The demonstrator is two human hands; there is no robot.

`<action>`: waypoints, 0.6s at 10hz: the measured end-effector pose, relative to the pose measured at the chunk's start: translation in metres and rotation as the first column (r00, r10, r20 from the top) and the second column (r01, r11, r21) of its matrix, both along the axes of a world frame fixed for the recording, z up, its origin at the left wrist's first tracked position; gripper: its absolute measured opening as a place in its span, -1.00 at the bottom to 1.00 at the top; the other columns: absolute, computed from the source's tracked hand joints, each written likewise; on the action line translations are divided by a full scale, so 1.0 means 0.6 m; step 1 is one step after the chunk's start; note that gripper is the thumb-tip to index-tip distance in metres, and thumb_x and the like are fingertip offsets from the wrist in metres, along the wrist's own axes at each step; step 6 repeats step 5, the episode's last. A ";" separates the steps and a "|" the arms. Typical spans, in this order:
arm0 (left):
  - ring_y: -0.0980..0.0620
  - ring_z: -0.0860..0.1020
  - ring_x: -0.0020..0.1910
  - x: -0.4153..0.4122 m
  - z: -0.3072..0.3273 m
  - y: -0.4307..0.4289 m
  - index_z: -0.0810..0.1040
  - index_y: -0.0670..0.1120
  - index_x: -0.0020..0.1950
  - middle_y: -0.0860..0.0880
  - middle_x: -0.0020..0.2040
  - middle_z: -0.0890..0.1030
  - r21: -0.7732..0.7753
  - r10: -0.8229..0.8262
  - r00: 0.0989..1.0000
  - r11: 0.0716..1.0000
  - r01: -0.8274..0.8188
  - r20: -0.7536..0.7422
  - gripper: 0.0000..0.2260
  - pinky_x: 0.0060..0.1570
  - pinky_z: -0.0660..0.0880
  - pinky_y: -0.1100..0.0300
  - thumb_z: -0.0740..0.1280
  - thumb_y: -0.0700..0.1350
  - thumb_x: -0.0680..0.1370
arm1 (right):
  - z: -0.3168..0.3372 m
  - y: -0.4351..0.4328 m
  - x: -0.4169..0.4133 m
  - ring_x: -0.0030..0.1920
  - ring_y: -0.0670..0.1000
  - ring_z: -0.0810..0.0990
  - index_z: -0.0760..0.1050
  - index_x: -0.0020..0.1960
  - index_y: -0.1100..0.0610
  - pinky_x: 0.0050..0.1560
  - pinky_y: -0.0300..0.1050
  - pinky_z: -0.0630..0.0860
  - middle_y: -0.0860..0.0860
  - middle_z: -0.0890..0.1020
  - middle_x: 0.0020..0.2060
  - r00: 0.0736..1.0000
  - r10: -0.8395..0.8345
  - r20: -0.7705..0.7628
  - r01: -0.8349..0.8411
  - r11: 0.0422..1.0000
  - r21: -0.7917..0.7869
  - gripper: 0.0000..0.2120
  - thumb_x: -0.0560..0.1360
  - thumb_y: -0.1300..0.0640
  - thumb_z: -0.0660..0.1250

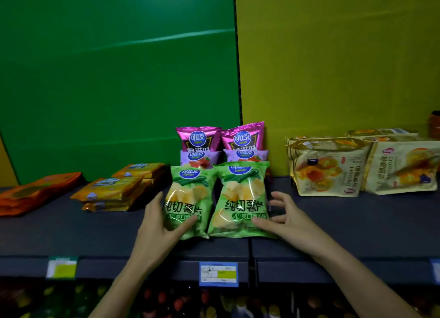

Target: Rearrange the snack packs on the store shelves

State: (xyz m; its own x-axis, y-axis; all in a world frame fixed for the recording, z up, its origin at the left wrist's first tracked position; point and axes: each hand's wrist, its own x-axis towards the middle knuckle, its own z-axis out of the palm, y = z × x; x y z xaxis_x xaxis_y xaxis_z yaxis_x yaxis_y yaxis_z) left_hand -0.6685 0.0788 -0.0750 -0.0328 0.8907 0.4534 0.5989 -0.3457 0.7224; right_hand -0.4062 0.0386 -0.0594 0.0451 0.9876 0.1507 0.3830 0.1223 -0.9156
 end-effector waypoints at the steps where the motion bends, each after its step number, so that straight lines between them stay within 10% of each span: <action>1: 0.03 0.32 0.40 -0.004 -0.015 0.007 0.15 -0.02 0.48 0.00 0.46 0.31 -0.025 -0.034 0.999 0.999 0.034 -0.007 0.01 0.35 0.32 0.01 0.30 0.47 0.17 | -0.009 -0.001 -0.023 0.10 -0.02 0.59 0.15 0.44 0.06 0.05 -0.21 0.52 -0.08 0.40 0.24 0.999 -0.036 -0.010 0.036 0.999 0.020 -0.25 0.37 0.02 0.45; 6: -0.03 0.11 0.51 -0.006 -0.002 -0.001 0.04 -0.13 0.52 -0.07 0.54 0.14 0.057 0.019 1.000 0.998 -0.019 -0.003 -0.06 0.45 0.11 0.00 0.31 0.31 0.31 | -0.005 -0.012 -0.027 0.18 -0.05 0.48 0.22 0.42 0.11 0.21 -0.17 0.43 0.01 0.43 0.35 0.983 -0.173 0.055 0.169 0.983 0.073 -0.29 0.38 -0.03 0.44</action>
